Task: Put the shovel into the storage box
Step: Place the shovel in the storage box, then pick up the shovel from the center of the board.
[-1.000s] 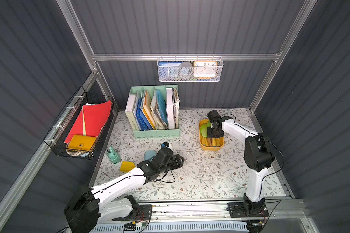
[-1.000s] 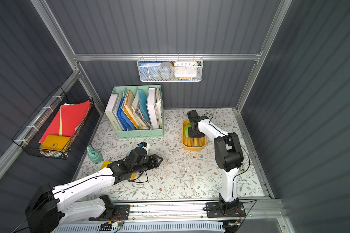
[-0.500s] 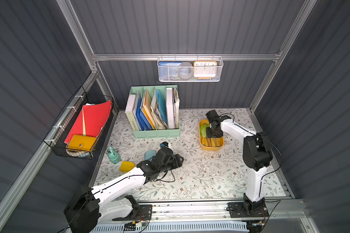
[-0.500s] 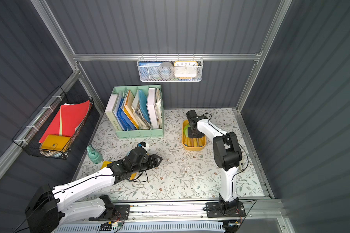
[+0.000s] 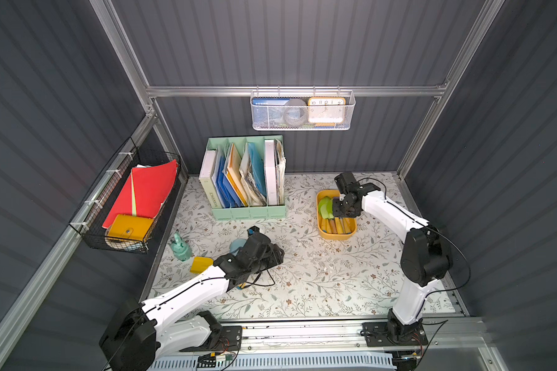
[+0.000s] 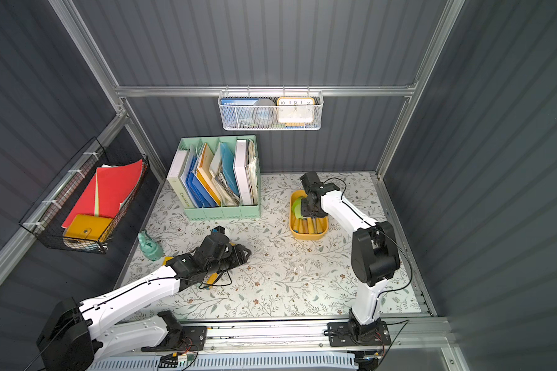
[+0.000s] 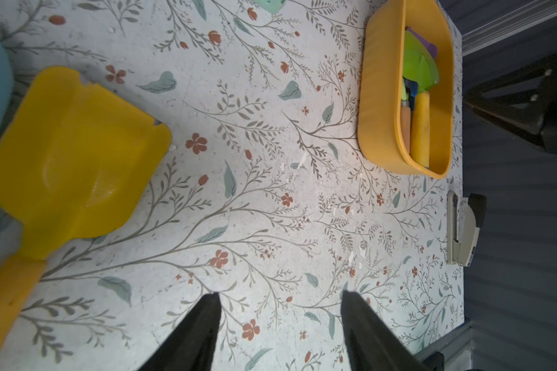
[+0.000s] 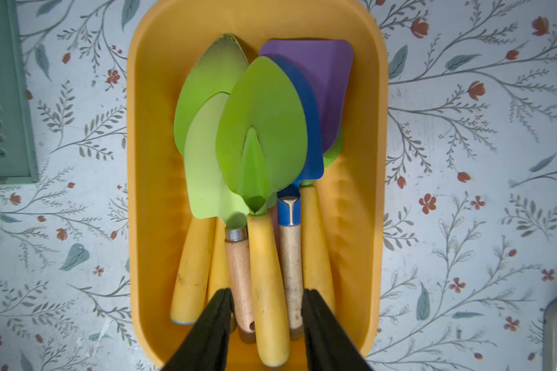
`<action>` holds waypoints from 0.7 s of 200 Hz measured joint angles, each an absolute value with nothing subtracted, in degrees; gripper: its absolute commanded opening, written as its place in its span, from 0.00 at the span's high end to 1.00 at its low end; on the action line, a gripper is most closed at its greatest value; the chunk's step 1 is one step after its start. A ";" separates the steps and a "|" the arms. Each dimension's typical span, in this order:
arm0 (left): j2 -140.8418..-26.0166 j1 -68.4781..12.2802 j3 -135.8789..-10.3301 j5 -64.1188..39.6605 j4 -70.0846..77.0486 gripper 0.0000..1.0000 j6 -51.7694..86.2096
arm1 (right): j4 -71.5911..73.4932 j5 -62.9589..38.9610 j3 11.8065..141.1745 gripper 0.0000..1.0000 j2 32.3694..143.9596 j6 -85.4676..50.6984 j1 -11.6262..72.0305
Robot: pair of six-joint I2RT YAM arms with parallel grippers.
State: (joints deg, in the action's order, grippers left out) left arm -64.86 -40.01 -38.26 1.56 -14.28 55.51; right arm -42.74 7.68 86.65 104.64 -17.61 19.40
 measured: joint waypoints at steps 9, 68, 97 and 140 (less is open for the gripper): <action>-64.86 -39.77 -38.61 1.91 -15.09 0.35 55.55 | -42.61 7.25 85.84 0.58 103.48 -18.00 19.49; -64.88 -38.92 -40.47 4.34 -20.49 0.35 56.38 | -40.07 3.07 78.59 0.55 94.96 -20.14 20.43; -64.97 -38.44 -42.00 6.22 -24.45 0.35 56.90 | -38.17 -0.62 73.32 0.53 88.95 -21.50 20.84; -65.56 -36.77 -44.31 9.23 -29.80 0.34 57.06 | -34.83 -6.92 64.86 0.49 79.59 -23.33 22.24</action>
State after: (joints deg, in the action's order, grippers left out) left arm -65.56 -36.77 -44.31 9.23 -29.80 57.06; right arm -34.83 -6.92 64.86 79.59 -23.33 22.24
